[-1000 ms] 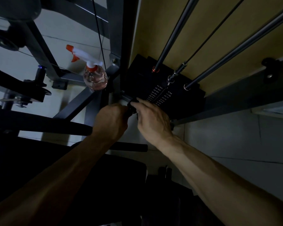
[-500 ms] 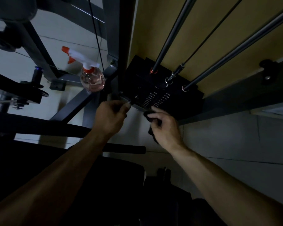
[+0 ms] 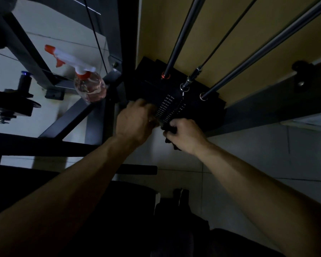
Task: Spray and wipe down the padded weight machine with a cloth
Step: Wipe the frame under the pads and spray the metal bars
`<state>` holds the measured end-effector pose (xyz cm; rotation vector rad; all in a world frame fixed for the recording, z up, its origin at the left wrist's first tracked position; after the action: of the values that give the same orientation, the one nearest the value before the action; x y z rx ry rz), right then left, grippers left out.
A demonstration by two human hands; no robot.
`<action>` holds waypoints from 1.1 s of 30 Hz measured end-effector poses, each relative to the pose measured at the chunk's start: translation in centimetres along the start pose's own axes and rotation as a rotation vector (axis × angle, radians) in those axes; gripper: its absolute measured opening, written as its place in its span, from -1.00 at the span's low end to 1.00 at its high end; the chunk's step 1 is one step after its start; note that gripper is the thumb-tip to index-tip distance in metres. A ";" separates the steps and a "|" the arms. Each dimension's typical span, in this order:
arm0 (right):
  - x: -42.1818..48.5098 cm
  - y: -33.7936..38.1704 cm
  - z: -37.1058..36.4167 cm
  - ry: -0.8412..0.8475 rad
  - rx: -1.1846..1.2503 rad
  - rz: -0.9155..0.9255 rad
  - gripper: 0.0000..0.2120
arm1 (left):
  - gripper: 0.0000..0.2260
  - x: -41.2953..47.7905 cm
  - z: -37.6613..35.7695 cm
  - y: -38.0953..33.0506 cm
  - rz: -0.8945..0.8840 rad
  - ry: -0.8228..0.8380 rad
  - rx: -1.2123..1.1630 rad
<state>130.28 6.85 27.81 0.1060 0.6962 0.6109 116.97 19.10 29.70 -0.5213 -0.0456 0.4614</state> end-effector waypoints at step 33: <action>1.7 0.6 -3.3 0.023 1.105 -0.812 -0.42 | -0.71 -3.7 -3.6 3.1 0.583 -0.087 -0.852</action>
<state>128.95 7.93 24.47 0.7937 0.9505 -0.6020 112.91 18.13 25.39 -1.3673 -0.1806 1.0454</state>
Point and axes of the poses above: each hand's wrist, its own x-axis towards the middle knuckle, its own z-axis out of the back of the hand, y = z × x, the point moved 2 cm from there along x, towards the middle knuckle, and after that the axes turned 15 degrees about -z, right-handed, at the moved point
